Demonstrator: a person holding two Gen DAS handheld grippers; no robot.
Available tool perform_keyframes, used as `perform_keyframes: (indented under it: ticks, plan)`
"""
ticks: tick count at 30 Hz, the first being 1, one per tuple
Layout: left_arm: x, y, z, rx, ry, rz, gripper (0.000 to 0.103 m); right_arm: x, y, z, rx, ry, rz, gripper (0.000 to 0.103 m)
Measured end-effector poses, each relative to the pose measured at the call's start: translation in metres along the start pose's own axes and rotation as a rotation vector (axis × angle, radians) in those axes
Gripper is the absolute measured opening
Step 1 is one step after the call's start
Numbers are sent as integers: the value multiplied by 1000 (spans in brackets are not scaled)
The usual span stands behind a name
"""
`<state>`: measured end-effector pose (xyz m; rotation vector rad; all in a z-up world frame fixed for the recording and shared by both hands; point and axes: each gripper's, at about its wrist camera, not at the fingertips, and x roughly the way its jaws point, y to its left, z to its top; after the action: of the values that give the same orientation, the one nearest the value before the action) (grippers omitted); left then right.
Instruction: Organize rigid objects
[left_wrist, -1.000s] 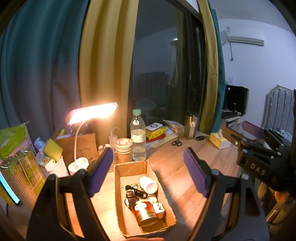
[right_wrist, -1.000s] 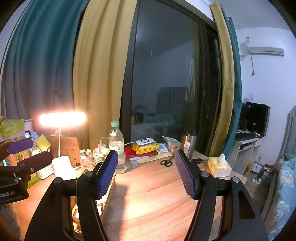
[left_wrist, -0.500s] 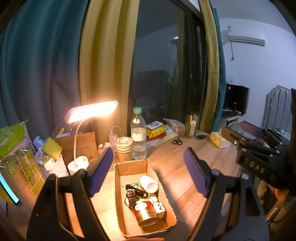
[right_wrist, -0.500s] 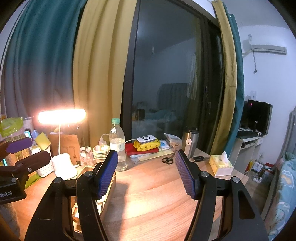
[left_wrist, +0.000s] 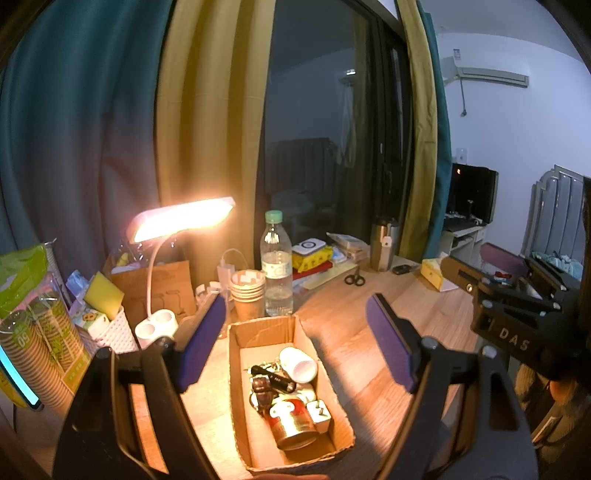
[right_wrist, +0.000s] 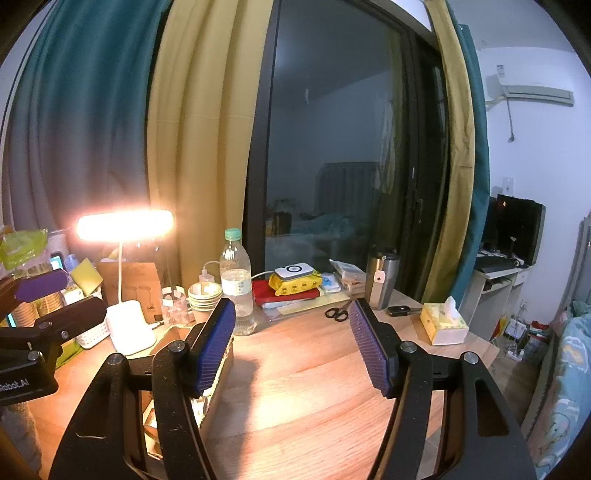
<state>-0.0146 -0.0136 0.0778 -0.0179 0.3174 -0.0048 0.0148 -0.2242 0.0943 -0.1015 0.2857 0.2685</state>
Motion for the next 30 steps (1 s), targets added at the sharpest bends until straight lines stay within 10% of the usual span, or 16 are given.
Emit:
perform_keyframes:
  ticks: [30]
  plan:
    - [1, -1, -1, 0, 3, -3, 80, 2, -1, 1, -1, 4, 1, 68]
